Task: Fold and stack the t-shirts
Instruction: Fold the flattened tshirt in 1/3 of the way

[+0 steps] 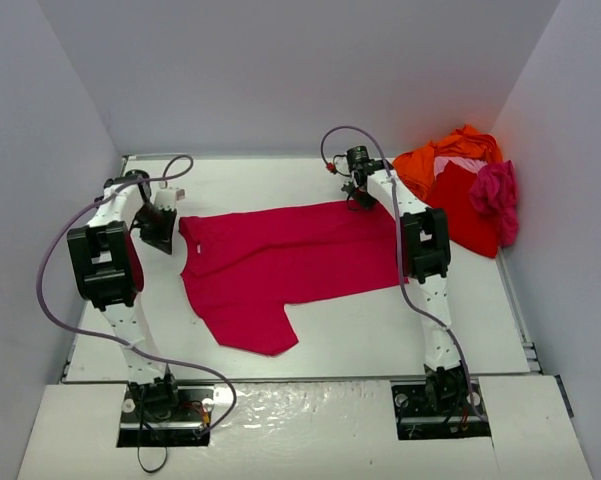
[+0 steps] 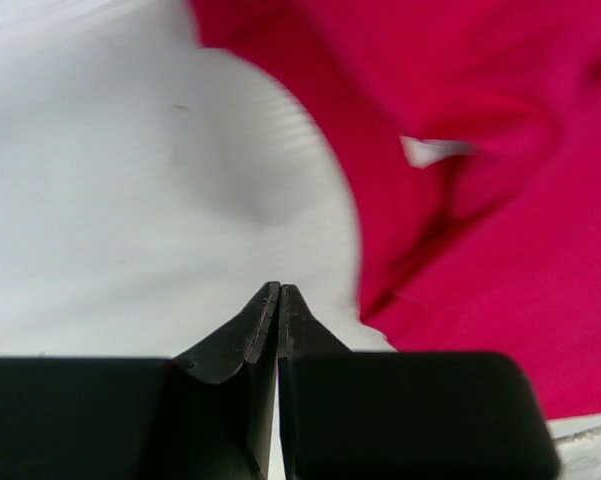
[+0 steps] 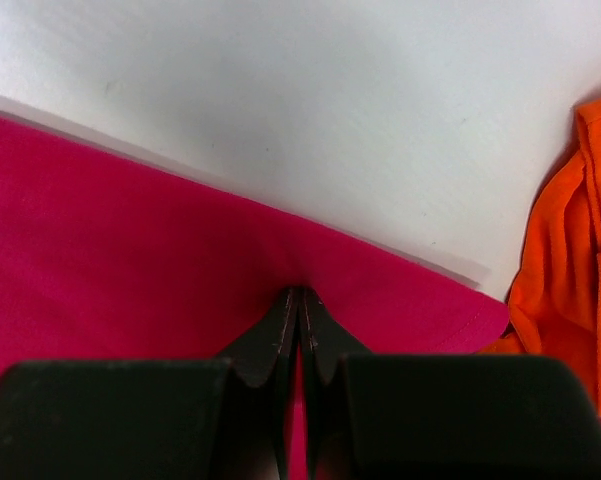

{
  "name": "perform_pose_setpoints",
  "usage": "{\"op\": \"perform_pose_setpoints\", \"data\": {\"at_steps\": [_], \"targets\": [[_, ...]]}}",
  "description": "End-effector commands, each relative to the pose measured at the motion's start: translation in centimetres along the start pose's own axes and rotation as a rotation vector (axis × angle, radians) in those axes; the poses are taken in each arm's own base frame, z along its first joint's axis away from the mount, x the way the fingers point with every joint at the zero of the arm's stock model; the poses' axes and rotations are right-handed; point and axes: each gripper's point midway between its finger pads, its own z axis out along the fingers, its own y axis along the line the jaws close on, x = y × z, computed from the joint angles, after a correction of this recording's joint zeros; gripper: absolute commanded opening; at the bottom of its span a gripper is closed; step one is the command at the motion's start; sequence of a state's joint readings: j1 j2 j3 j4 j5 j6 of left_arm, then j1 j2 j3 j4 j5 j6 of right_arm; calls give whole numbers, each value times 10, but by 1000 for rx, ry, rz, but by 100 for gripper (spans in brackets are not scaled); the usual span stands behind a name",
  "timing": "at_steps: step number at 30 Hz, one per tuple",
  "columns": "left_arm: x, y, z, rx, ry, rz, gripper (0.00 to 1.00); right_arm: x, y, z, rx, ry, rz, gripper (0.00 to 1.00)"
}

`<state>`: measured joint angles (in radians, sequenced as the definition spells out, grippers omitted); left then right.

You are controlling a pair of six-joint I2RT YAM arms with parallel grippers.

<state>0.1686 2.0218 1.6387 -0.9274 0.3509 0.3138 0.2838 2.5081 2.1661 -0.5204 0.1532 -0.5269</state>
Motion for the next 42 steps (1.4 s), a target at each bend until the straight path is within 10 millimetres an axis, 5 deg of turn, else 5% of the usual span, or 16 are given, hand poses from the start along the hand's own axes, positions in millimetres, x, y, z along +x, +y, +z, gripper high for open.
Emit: {"op": "perform_pose_setpoints", "data": {"at_steps": [1, 7, 14, 23, 35, 42], "targets": [[-26, -58, -60, 43, -163, 144, 0, -1, 19, 11, -31, 9, 37, 0], [-38, -90, -76, 70, -214, 207, 0, -16, 18, 1, -6, -28, 17, 0], [-52, -72, -17, 100, -76, 171, 0, -22, 24, -5, 39, -27, 35, 0], [-63, -49, 26, 93, 18, 147, 0, -12, 23, -2, 64, 7, 10, 0], [-84, 14, 48, 17, 34, 13, 0, -12, -3, 28, 169, 33, 66, 0], [-97, 24, 51, -11, 8, 12, 0, -11, -23, 42, 300, 56, 65, 0]]}}
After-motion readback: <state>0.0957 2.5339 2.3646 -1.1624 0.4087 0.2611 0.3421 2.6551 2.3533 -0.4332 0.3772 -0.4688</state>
